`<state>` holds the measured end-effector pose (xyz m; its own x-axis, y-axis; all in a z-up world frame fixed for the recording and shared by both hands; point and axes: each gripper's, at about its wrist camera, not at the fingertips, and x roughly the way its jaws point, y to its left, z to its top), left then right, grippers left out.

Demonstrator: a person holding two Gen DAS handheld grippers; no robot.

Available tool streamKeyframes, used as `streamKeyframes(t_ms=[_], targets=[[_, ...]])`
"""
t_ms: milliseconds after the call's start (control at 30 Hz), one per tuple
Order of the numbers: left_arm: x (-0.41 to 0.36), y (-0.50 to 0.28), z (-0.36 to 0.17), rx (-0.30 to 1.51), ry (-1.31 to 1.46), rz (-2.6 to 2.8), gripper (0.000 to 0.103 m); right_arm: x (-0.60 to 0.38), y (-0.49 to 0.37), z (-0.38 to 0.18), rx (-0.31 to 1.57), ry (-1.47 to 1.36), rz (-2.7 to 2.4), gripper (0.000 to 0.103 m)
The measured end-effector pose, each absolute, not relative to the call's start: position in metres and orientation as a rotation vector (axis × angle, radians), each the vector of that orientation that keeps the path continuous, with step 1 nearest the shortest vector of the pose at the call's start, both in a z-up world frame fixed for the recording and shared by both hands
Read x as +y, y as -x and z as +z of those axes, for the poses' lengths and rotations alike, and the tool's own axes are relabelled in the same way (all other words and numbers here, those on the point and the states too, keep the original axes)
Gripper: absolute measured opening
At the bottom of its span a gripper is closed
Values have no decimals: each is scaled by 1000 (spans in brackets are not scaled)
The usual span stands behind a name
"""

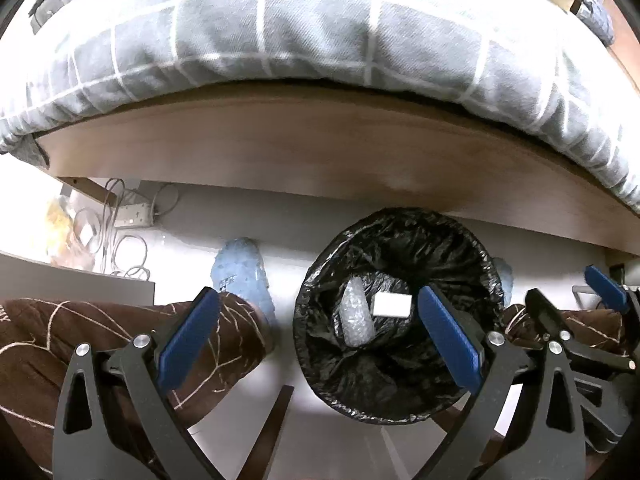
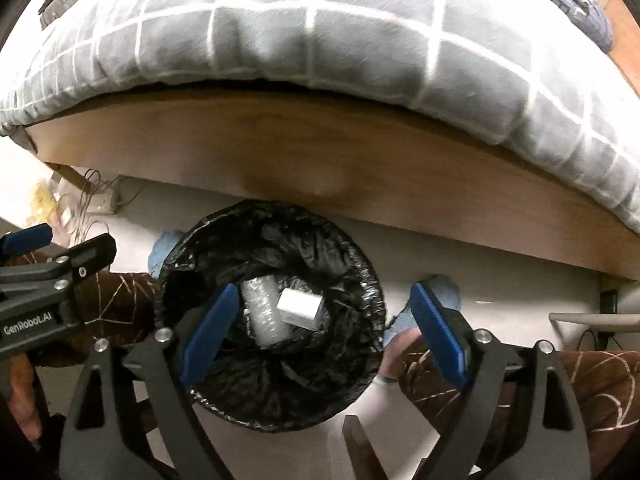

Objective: Collect trash
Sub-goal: 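Open the left tool to drop the bubble wrap while the right tool drops the white box, then move both open tools back over the bed toward the yogurt cup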

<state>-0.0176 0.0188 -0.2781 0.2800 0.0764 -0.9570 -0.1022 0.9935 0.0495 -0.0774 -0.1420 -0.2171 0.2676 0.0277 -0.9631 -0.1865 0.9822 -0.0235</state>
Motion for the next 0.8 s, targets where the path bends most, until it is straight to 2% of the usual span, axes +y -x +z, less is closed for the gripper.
streamKeyframes(t_ms=[400, 533, 800], targets=[[-10, 5, -213, 1146, 44, 39, 97, -204, 64, -139, 1128, 58, 87, 85], [-18, -8, -193, 1115, 69, 19, 97, -227, 54, -111, 1058, 52, 50, 91], [-55, -52, -163, 1046, 52, -33, 97, -256, 26, -81, 1002, 53, 2, 94]])
